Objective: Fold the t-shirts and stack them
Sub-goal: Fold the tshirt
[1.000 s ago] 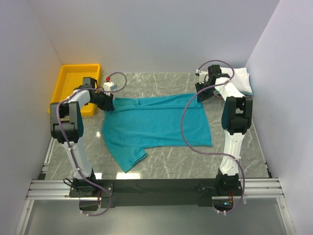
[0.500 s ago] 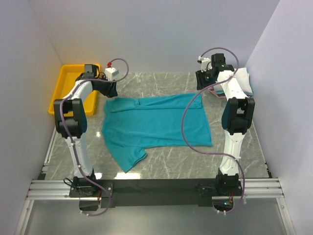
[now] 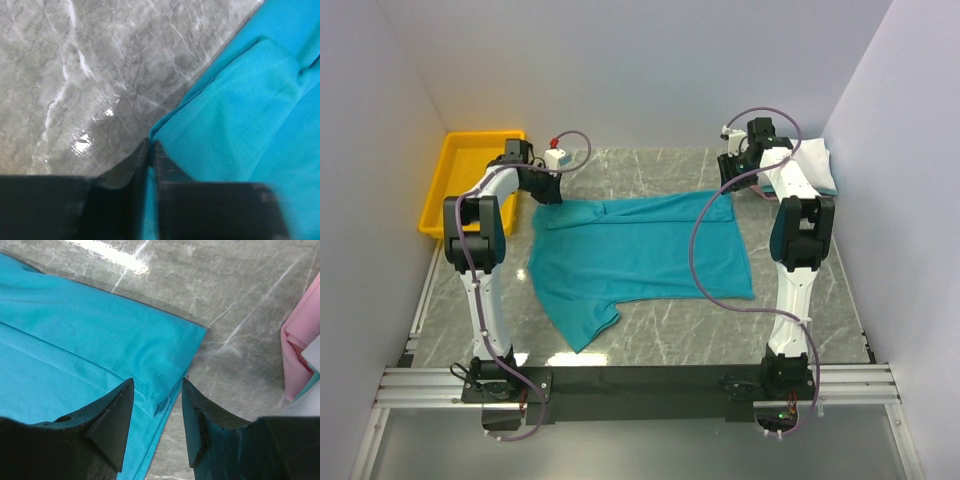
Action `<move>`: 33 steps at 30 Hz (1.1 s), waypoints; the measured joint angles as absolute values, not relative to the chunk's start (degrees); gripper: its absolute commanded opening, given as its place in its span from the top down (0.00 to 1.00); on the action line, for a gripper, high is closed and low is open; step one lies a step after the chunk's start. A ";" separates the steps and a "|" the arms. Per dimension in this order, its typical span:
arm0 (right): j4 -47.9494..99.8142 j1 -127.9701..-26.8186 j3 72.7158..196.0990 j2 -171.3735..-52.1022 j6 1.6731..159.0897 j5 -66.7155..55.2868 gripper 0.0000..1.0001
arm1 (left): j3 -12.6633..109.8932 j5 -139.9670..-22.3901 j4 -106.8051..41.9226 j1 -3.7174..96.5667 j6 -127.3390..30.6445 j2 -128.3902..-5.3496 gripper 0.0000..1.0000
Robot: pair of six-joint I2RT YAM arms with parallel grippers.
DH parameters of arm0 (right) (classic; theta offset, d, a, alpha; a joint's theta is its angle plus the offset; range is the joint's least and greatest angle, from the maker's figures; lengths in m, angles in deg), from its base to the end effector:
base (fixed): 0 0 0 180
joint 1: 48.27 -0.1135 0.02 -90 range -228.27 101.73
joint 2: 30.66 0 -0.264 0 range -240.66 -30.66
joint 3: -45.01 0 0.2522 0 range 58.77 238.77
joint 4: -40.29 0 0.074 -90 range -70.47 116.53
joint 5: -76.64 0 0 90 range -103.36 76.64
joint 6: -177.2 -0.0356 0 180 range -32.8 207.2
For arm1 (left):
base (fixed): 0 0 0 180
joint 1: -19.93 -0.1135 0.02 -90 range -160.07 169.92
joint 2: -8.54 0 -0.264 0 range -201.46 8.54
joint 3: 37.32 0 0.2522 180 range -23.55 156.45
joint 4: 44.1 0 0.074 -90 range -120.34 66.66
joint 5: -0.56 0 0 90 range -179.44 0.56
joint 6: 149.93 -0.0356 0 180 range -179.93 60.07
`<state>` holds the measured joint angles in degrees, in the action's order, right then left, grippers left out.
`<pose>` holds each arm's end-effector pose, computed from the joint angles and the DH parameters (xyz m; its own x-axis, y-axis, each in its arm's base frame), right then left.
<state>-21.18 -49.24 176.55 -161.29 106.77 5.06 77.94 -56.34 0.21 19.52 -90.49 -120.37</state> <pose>0.4968 0.0197 0.2240 -0.7631 -0.3308 -0.5553 -0.4531 0.8864 0.0946 0.4861 -0.0160 0.1714 -0.5857 0.4217 -0.6922 0.6753 0.7262 -0.1289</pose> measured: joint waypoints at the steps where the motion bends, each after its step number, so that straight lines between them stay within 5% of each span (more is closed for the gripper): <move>1: -21.22 -49.24 176.55 -161.33 106.77 4.91 0.51 | 77.96 -56.32 0.45 19.50 -90.65 -120.37 0.96; 18: -22.20 -49.24 176.66 -161.33 107.36 4.47 0.59 | 64.61 -47.00 11.22 21.12 -101.99 -101.94 0.99; 29: -23.25 -49.24 176.64 -161.33 108.41 4.25 0.62 | 47.34 -48.84 14.96 23.13 -111.32 -100.89 0.99; 33: -24.41 -49.44 176.48 -161.33 109.50 4.25 0.60 | 46.55 -49.45 14.96 23.06 -112.11 -100.89 0.87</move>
